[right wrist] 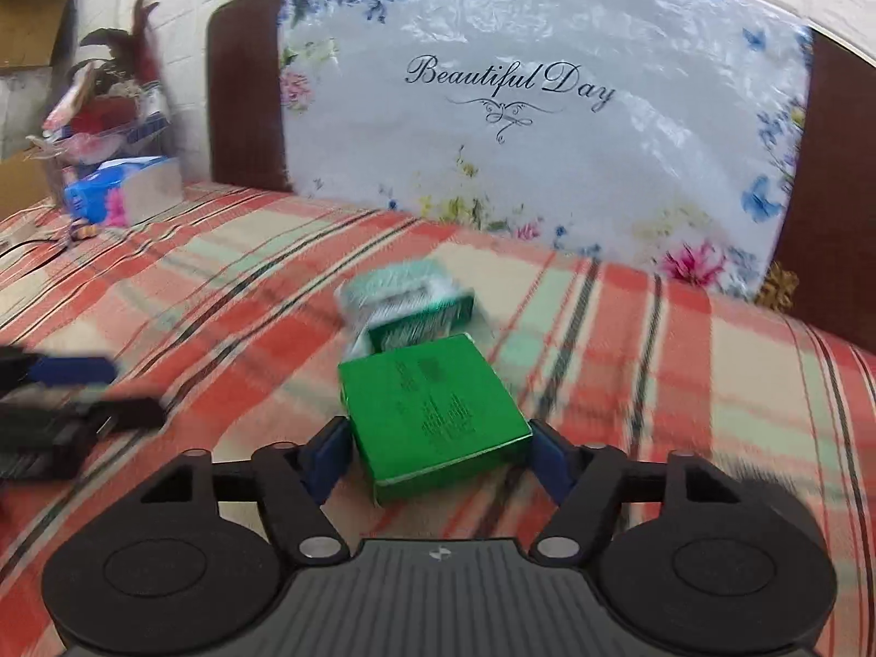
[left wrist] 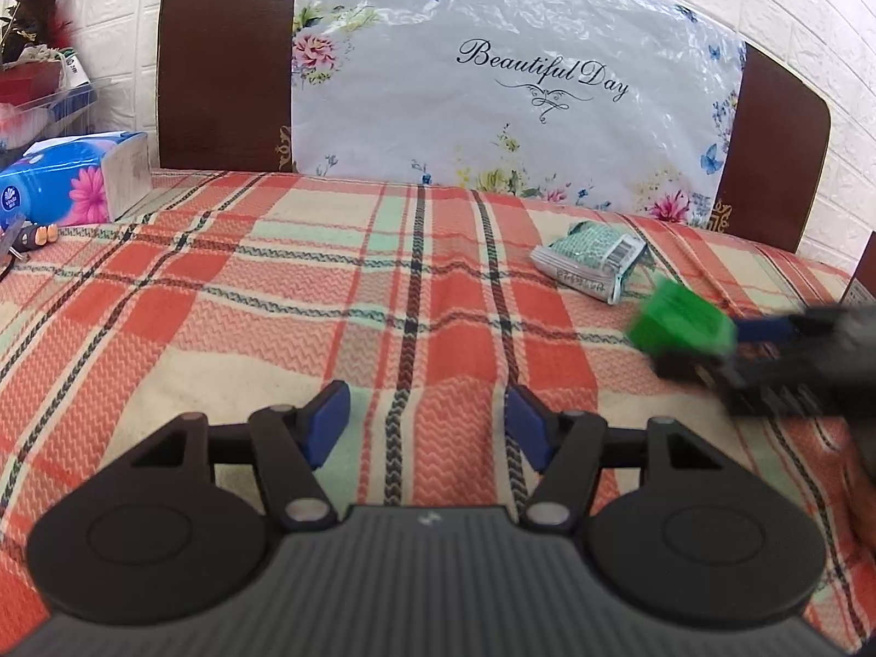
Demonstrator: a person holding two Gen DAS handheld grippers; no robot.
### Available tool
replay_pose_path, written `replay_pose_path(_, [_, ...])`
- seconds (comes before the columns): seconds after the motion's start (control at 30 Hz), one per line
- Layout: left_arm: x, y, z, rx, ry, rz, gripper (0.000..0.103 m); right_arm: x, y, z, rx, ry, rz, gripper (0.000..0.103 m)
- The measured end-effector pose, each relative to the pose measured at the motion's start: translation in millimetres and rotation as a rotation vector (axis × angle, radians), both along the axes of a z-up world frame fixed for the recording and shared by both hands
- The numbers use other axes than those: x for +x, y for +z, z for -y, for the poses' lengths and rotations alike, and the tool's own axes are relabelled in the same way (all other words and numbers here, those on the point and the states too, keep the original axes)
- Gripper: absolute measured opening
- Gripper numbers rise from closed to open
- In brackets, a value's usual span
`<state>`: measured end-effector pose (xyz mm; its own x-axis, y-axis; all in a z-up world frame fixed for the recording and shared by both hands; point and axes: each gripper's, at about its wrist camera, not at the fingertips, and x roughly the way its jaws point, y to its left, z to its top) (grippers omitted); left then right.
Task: Organize objects
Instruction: 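Close the right gripper on the green box and lift it, then carry the green box into the brown box and open the right gripper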
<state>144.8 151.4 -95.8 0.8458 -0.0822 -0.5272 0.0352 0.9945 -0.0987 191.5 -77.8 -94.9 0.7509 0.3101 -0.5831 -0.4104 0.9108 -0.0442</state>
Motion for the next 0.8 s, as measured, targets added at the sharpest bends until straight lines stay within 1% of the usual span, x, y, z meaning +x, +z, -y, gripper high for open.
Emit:
replay_pose_path(0.07, [0.3, -0.1, 0.5, 0.007, -0.001, -0.001, 0.066, -38.2, -1.6, 9.7, -0.003, 0.013, 0.002, 0.062])
replay_pose_path(0.17, [0.7, 0.6, 3.1, 0.028, 0.0, -0.005, 0.066, -104.4, -2.8, 33.0, -0.008, 0.005, 0.012, 0.06])
replay_pose_path(0.27, [0.4, 2.7, 16.2, 0.107, 0.005, -0.03, 0.066, -157.5, -3.0, 69.7, 0.027, -0.085, 0.0, 0.06])
replay_pose_path(0.3, [-1.8, 5.1, 22.3, 0.111, 0.007, -0.053, 0.063, -170.5, -2.8, 81.4, 0.036, -0.114, -0.004, 0.06])
replay_pose_path(0.33, [-7.2, 10.5, 29.6, 0.071, -0.023, -0.081, 0.059, -181.1, -2.4, 90.4, 0.032, -0.14, 0.0, 0.063])
replay_pose_path(0.37, [-14.8, 16.9, 39.2, 0.018, -0.077, -0.101, 0.058, -189.4, -2.8, 96.0, 0.027, -0.161, 0.006, 0.068])
replay_pose_path(0.43, [-36.1, 32.1, 66.8, -0.046, -0.19, -0.125, 0.051, -198.3, -3.4, 103.9, 0.043, -0.187, 0.002, 0.072])
replay_pose_path(0.5, [-56.6, 45.8, 93.6, -0.087, -0.286, -0.162, 0.051, -197.0, -3.9, 105.5, 0.061, -0.186, -0.006, 0.074])
replay_pose_path(0.53, [-64.1, 51.3, 104.2, -0.115, -0.323, -0.19, 0.051, -195.4, -4.0, 104.3, 0.06, -0.177, -0.008, 0.077])
replay_pose_path(0.6, [-74.0, 54.7, 125.2, -0.162, -0.404, -0.271, 0.05, -194.7, -5.9, 101.1, 0.044, -0.152, -0.004, 0.079])
replay_pose_path(0.67, [-75.8, 52.2, 141.7, -0.172, -0.435, -0.346, 0.048, -194.3, -6.7, 97.0, 0.025, -0.135, 0.001, 0.08])
replay_pose_path(0.73, [-71.1, 45.2, 150.2, -0.208, -0.426, -0.398, 0.048, -191.2, -7.0, 95.6, 0.022, -0.125, 0.004, 0.079])
replay_pose_path(0.77, [-68.2, 39.4, 155.2, -0.224, -0.422, -0.425, 0.047, -188.8, -7.7, 95.1, 0.023, -0.119, 0.003, 0.076])
replay_pose_path(0.8, [-65.4, 32.8, 160.7, -0.23, -0.428, -0.451, 0.045, -186.6, -8.2, 95.6, 0.026, -0.114, 0.002, 0.072])
